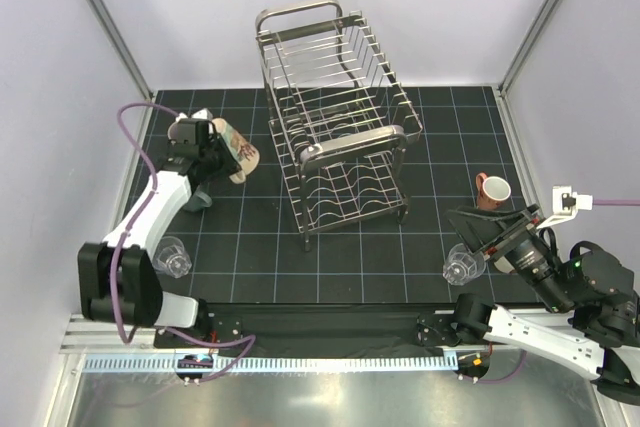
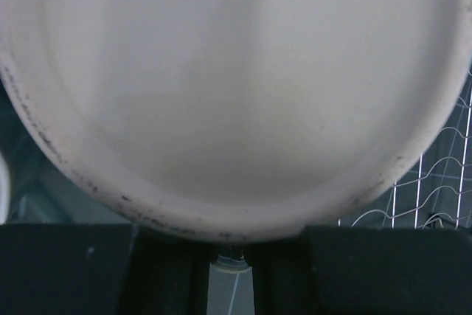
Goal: Load the cups into the dish rack
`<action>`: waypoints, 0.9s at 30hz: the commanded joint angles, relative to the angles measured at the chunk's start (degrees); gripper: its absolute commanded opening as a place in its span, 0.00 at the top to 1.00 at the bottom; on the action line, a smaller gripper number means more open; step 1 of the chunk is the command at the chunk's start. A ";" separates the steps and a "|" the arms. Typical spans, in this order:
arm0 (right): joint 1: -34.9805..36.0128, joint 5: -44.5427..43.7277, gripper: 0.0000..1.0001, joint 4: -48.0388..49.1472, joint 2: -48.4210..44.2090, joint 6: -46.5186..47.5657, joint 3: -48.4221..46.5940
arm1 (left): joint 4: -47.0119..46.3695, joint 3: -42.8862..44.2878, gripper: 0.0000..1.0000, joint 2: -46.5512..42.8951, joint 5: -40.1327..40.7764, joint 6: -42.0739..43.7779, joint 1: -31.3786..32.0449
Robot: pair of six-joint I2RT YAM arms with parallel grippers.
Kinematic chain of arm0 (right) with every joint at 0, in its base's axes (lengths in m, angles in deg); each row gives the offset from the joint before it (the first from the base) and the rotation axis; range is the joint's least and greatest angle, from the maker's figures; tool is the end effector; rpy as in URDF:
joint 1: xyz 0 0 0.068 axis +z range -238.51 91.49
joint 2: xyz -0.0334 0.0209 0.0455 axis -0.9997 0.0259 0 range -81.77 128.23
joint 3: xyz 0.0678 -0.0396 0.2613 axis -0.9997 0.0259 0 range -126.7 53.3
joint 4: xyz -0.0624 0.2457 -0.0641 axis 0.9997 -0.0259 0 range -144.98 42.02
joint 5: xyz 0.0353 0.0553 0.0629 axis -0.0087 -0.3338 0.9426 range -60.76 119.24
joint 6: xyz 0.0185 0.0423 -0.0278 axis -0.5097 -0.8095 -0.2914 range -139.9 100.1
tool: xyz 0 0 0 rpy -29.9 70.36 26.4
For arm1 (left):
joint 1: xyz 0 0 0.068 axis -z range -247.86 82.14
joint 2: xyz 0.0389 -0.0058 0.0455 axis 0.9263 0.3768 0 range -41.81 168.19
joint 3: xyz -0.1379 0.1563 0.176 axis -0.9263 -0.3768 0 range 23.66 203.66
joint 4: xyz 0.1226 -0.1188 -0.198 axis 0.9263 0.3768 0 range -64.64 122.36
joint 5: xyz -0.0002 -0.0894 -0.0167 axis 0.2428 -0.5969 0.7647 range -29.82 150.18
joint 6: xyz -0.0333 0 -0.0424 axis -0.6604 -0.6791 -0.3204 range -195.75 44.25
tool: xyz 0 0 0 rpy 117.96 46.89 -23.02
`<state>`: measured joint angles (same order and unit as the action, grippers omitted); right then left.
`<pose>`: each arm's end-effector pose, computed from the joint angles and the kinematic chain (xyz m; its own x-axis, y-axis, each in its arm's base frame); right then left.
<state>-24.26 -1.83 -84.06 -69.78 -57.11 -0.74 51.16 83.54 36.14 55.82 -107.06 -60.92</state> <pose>0.0198 -0.0013 0.3879 -0.2957 0.5791 -0.7597 -0.4642 0.6080 0.6441 0.2929 -0.0384 0.2768 -0.6788 -0.4392 -0.5885 -0.2079 0.8836 -0.4196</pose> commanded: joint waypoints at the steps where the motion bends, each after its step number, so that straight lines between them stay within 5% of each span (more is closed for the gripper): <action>1: 0.18 -2.50 0.37 -1.37 -0.82 0.56 -0.72 | -17.45 6.56 1.00 1.84 -7.33 0.20 0.09; 27: 0.26 -4.00 0.37 -0.31 -0.39 -0.23 0.16 | -33.54 15.88 1.00 20.39 -9.44 0.99 7.30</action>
<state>-24.22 -4.21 -84.93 -70.50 -57.09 -0.74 29.17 94.09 57.21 47.10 -107.76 -54.04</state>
